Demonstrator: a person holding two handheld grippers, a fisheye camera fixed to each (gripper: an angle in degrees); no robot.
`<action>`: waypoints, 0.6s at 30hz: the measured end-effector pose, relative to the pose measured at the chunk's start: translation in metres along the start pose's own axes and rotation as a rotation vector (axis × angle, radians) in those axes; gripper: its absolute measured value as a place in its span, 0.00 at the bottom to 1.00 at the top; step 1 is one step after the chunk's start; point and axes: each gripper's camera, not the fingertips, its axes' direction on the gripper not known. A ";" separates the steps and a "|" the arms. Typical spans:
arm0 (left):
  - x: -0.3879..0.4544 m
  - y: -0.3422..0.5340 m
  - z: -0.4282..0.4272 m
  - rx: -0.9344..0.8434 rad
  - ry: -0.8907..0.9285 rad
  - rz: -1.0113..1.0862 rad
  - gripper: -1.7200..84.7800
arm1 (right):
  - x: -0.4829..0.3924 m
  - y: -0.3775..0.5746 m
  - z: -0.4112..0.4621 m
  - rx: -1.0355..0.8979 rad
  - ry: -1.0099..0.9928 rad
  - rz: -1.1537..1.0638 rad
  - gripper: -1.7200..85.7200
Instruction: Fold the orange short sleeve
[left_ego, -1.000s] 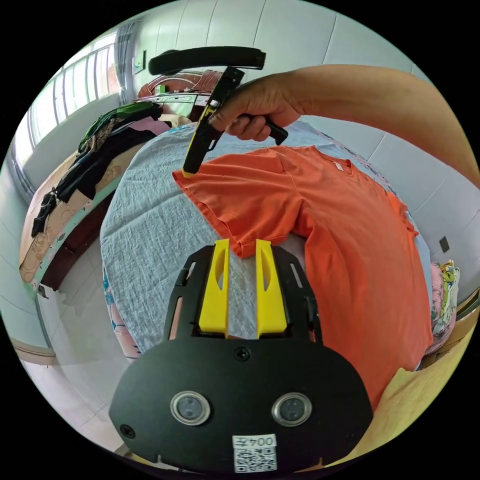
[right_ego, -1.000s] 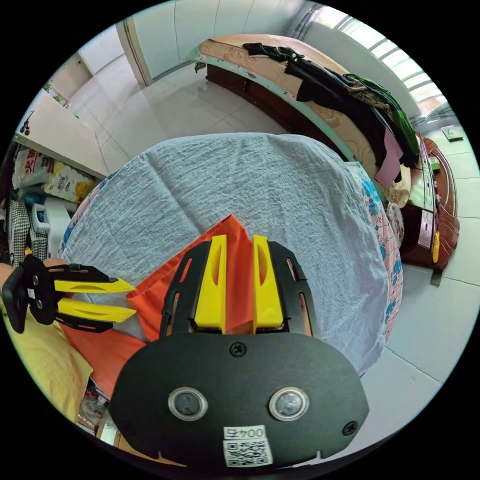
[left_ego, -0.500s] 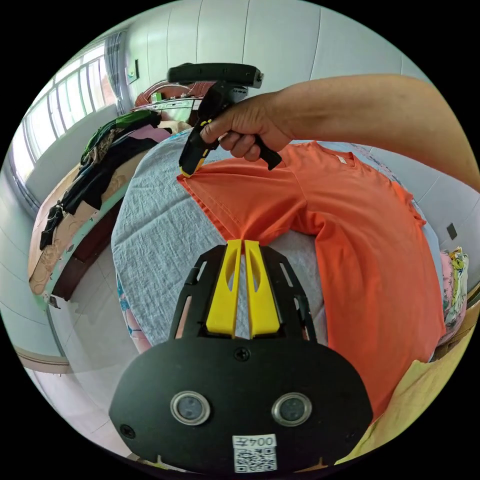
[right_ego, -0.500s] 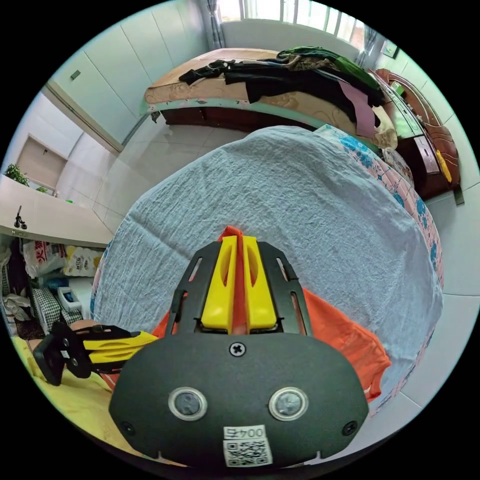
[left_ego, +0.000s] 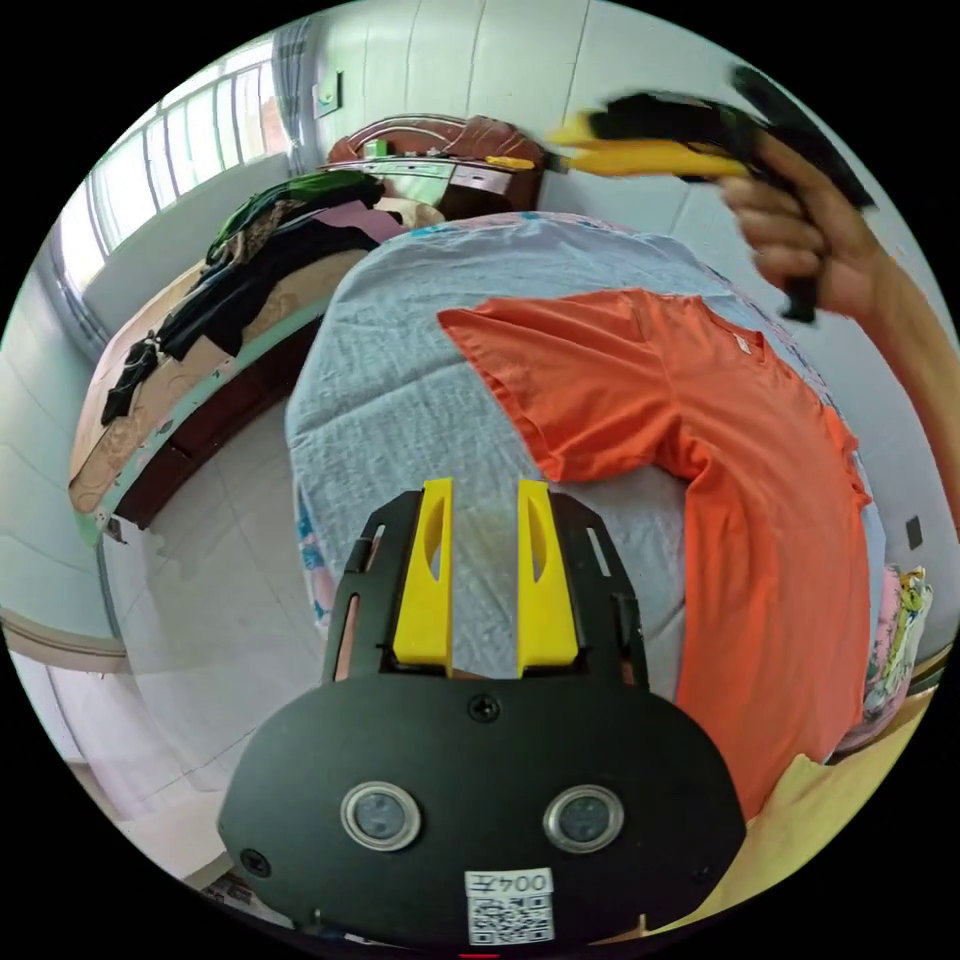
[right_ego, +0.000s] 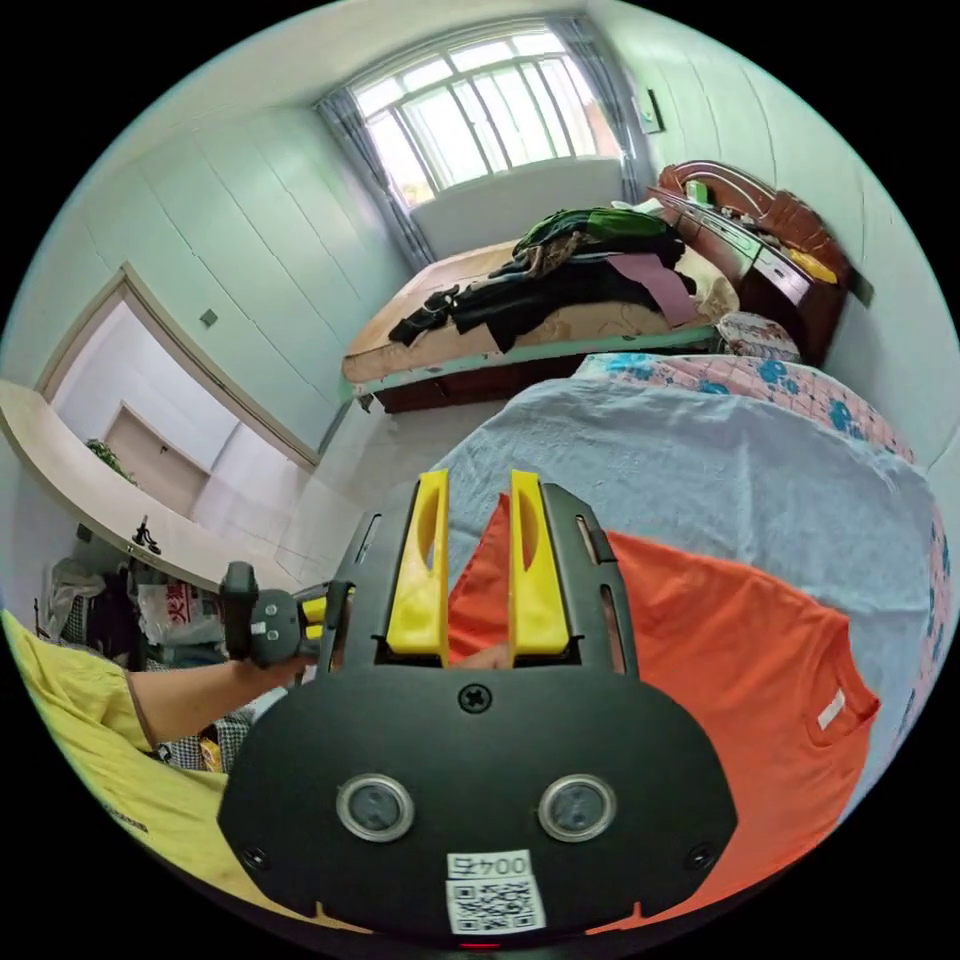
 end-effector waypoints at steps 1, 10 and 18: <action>-0.004 0.000 -0.010 0.016 -0.006 -0.024 0.12 | 0.011 0.029 -0.021 0.010 0.017 0.040 0.13; 0.148 -0.033 -0.021 0.082 0.246 0.252 0.07 | 0.087 0.277 -0.133 -0.051 0.202 0.527 0.11; 0.216 -0.026 0.046 -0.106 0.096 0.431 0.05 | 0.117 0.367 -0.168 -0.129 0.292 0.760 0.11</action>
